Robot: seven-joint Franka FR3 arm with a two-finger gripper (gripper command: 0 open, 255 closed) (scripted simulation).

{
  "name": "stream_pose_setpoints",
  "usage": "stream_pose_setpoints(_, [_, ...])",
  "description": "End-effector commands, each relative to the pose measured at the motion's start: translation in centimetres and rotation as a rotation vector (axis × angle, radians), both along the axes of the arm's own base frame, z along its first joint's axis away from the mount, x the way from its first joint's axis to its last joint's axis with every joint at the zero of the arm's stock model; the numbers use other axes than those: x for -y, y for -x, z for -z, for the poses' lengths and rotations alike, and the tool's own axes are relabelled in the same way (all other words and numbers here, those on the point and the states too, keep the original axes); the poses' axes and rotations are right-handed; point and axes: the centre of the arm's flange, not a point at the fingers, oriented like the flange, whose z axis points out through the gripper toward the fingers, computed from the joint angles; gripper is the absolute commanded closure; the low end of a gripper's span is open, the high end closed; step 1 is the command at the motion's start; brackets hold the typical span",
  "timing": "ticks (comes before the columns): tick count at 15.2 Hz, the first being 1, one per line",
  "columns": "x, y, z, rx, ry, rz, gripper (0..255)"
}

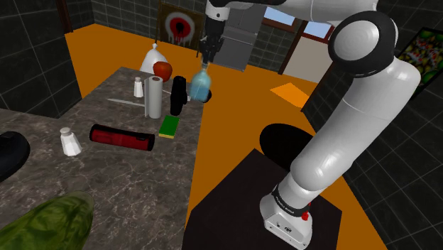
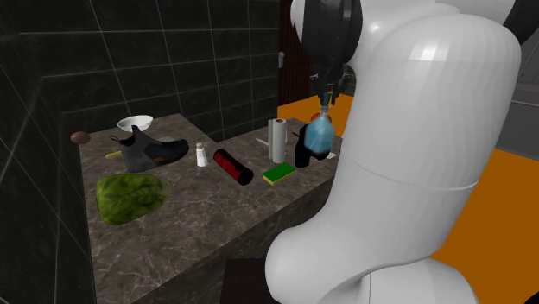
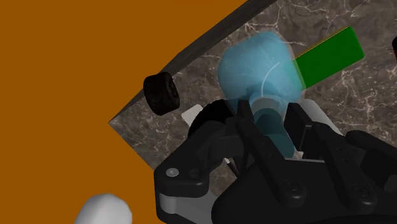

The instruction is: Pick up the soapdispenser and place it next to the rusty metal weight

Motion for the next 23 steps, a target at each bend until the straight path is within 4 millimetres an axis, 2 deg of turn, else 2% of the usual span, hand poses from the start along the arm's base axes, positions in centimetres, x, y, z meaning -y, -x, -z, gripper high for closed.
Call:
stream_pose_setpoints(1, [-0.1, 0.0, 1.1, 0.001, 0.000, 0.000, 255])
stream_pose_setpoints(23, [-0.1, 0.0, 12.7, 0.001, 0.000, 0.000, 255])
